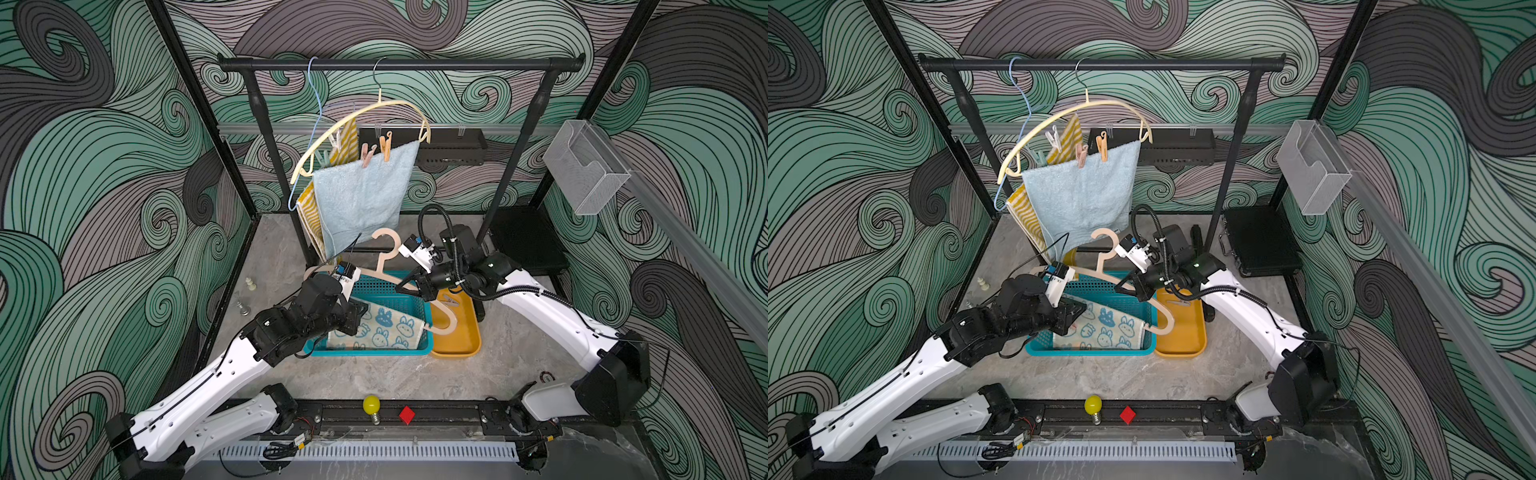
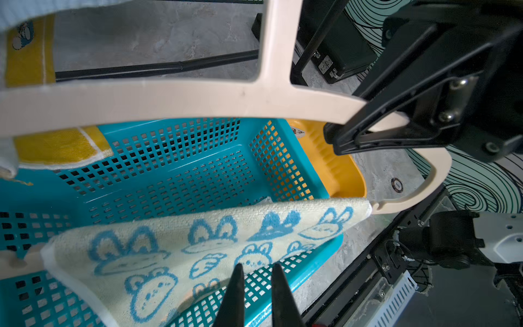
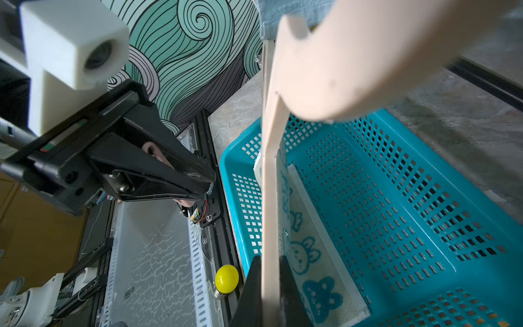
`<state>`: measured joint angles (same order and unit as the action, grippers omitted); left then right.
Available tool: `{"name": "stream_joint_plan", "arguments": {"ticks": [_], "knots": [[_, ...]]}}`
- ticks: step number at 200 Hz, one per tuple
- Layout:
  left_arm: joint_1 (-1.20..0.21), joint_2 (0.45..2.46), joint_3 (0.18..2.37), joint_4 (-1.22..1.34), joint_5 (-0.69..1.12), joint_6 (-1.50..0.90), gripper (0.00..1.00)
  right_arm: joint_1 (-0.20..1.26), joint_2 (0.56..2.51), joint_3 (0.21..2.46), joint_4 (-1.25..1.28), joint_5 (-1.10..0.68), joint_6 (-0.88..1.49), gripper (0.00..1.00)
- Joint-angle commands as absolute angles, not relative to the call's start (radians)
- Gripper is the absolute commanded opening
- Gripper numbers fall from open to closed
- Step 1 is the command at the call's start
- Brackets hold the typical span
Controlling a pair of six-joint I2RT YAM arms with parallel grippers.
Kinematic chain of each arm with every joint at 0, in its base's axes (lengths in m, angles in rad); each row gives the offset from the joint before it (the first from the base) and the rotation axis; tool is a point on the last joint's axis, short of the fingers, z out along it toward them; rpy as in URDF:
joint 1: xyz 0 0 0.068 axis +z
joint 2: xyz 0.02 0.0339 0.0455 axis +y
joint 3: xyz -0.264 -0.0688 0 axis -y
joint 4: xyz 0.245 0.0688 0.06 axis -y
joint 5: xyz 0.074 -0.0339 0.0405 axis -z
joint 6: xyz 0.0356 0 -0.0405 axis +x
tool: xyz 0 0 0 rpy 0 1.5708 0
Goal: Remove the clothespins securing towels to the hanger
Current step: Place the clothespin in the storage box.
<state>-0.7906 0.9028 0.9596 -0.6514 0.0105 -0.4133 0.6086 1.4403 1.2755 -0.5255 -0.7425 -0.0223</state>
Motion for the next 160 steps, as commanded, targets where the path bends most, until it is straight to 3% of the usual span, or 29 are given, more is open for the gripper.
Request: {"name": "stream_joint_plan", "arguments": {"ticks": [1,85,160], "knots": [[-0.818,0.935,1.001,-0.649,0.017,-0.375,0.00,0.603,1.435,1.284,-0.487,-0.687,-0.020,0.00],[-0.980,1.016,1.041,-0.543,-0.069,-0.356,0.00,0.598,1.525,1.368,-0.491,-0.672,-0.037,0.00],[-1.107,1.172,1.066,-0.387,-0.118,-0.352,0.00,0.572,1.606,1.466,-0.544,-0.802,-0.134,0.00]]}}
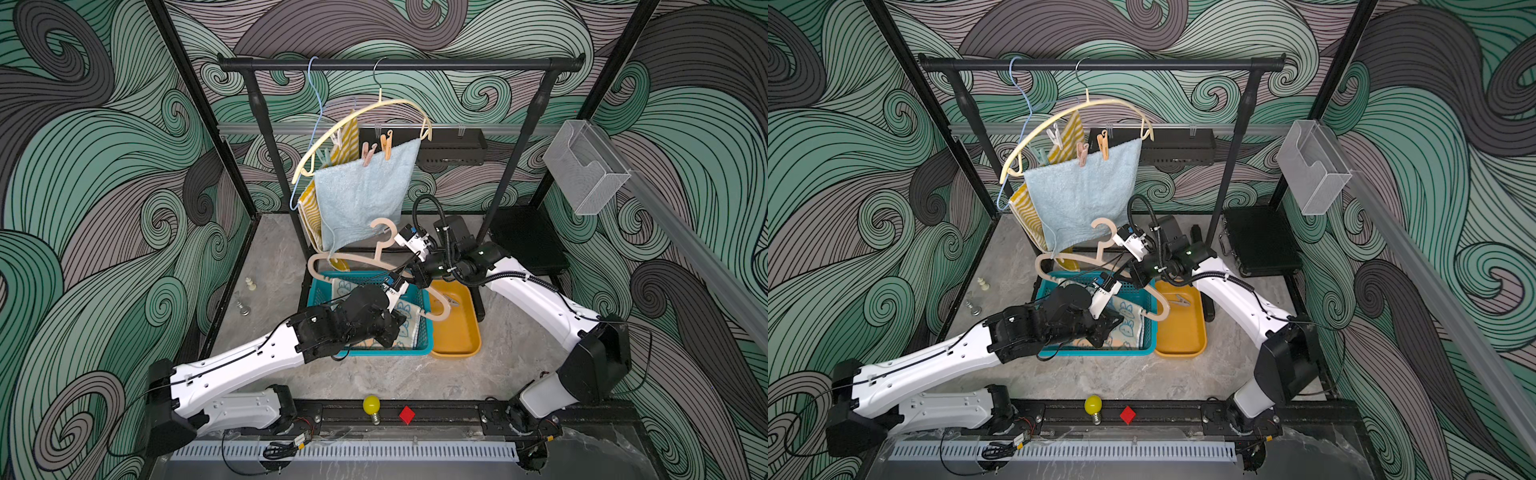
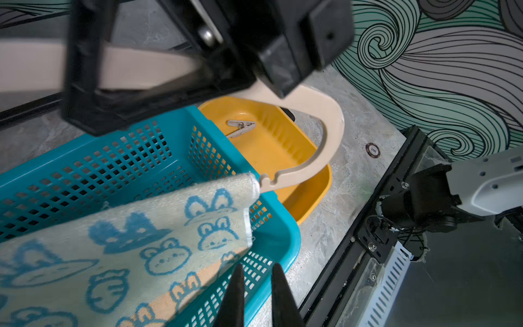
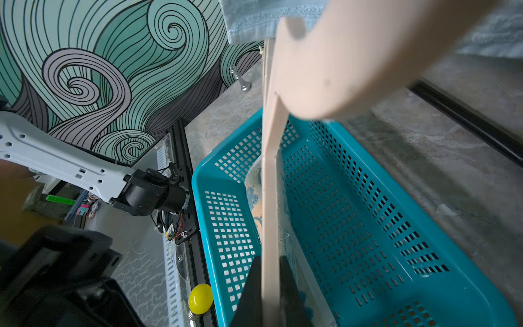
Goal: Remove the clothespins securing towels to the hanger
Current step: Place the clothespin in the storage box.
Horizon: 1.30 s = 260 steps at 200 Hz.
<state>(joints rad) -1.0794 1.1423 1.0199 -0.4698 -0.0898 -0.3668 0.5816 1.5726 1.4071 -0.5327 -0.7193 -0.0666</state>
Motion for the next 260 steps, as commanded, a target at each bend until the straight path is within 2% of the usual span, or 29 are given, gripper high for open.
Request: {"name": "stream_joint_plan", "arguments": {"ticks": [1,49,181,260], "knots": [[-1.107,1.175,1.067,-0.385,-0.118,-0.353,0.00,0.571,1.608,1.468,-0.544,-0.803,-0.135,0.00],[-1.155,1.261,1.072,-0.269,-0.142,-0.375,0.00,0.566,1.674,1.531,-0.591,-0.889,-0.165,0.00],[-1.218,1.591,1.194,-0.051,-0.271,-0.382,0.00,0.524,1.710,1.567,-0.698,-0.923,-0.251,0.00],[-1.231,1.746,1.290,-0.061,-0.421,-0.406,0.00,0.492,1.732,1.574,-0.706,-0.979,-0.264,0.00]]}}
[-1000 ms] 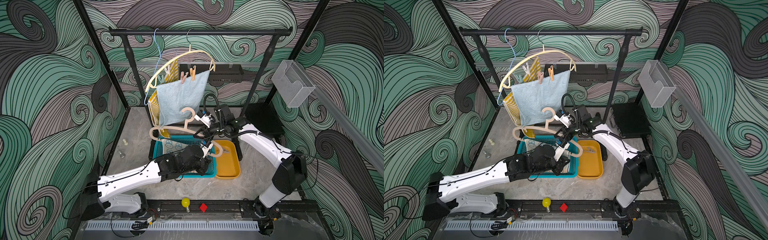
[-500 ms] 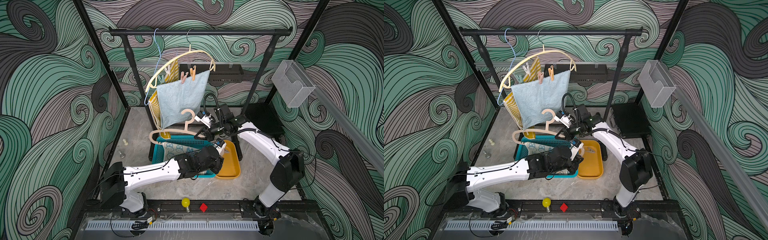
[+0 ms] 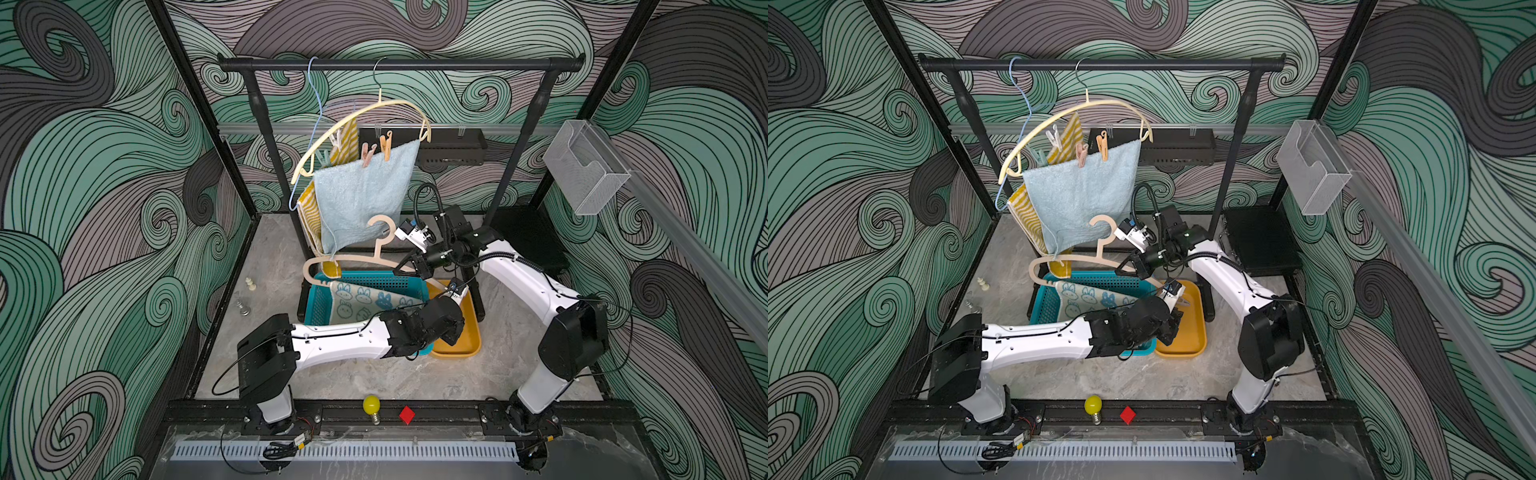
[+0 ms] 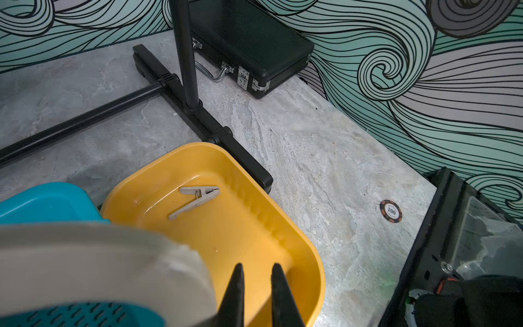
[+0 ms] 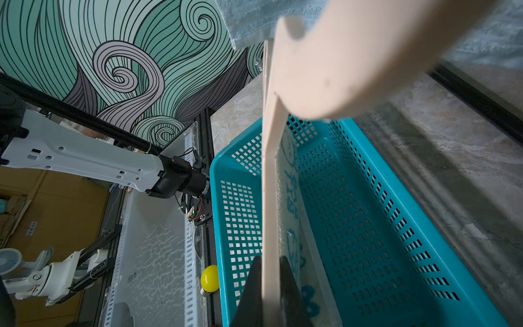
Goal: Remove the clothespins securing towels to the hanger
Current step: Place the clothespin in the storage box.
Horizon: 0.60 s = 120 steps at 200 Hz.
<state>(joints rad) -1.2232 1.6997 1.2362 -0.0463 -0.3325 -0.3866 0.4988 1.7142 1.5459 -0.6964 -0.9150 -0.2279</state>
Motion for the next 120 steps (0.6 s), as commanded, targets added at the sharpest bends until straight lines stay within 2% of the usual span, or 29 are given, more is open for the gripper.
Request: {"name": "stream_joint_plan", "arguments": {"ticks": [1,61,76,87,102,120], "knots": [[-1.231,1.747,1.291,-0.063,-0.424,-0.406,0.00,0.492,1.732,1.574,-0.707,-0.979,-0.264,0.00],[-1.233,1.806,1.329,-0.096,-0.515,-0.414,0.00,0.488,1.766,1.598,-0.721,-1.002,-0.267,0.00],[-1.233,1.820,1.344,-0.109,-0.516,-0.403,0.10,0.488,1.772,1.603,-0.722,-0.992,-0.263,0.00],[-1.234,1.828,1.352,-0.119,-0.522,-0.403,0.25,0.488,1.775,1.603,-0.722,-0.991,-0.262,0.00],[-1.233,1.832,1.359,-0.126,-0.529,-0.403,0.37,0.488,1.778,1.603,-0.723,-0.991,-0.264,0.00],[-1.233,1.829,1.365,-0.134,-0.541,-0.404,0.42,0.488,1.777,1.602,-0.727,-0.990,-0.267,0.00]]}}
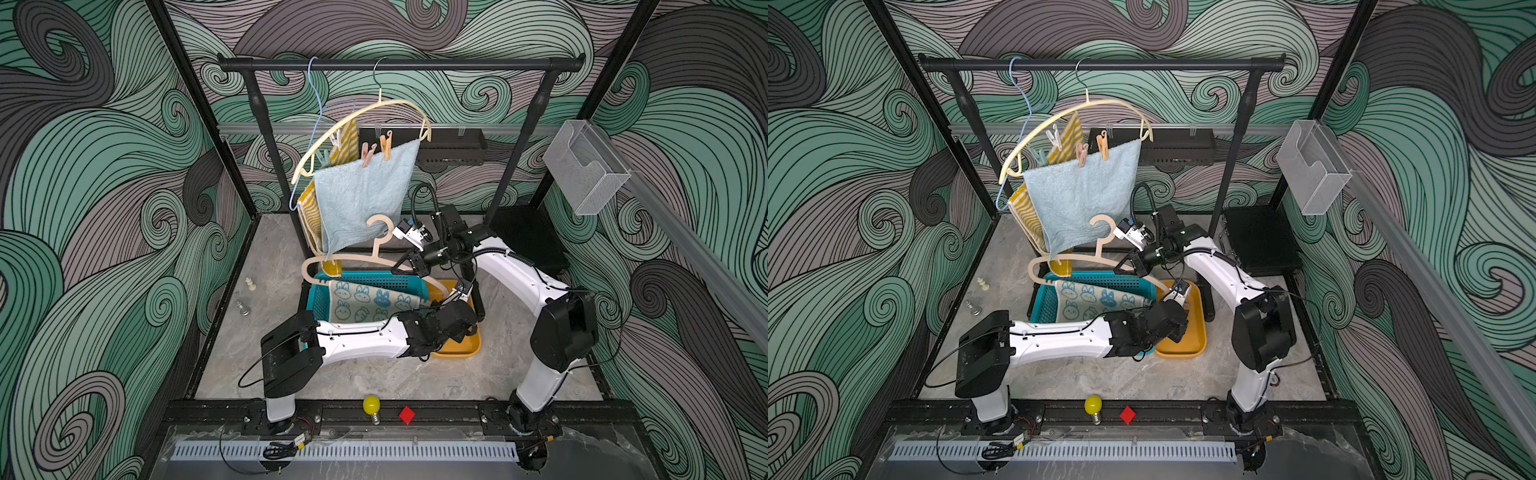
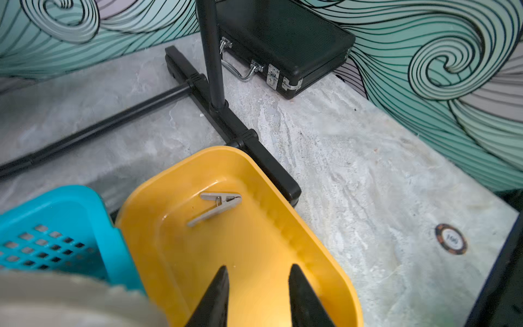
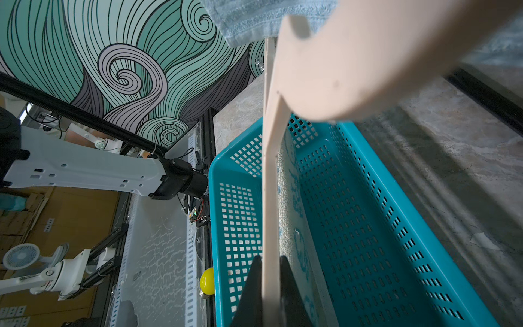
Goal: Remove the clothespins securing towels to the hanger
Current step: Place the clothespin in the storage box.
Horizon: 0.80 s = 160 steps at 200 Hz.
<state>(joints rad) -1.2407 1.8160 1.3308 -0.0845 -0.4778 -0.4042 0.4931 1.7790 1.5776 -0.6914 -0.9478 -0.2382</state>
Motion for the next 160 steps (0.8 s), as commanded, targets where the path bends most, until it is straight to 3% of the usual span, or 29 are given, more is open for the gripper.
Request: {"name": "stream_joint_plan", "arguments": {"ticks": [1,160], "knots": [[-1.233,1.829,1.365,-0.134,-0.543,-0.404,0.42,0.488,1.777,1.602,-0.726,-0.991,-0.268,0.00],[-1.264,1.537,1.257,-0.221,-0.449,-0.419,0.42,0.479,1.727,1.635,-0.715,-0.915,-0.221,0.00]]}}
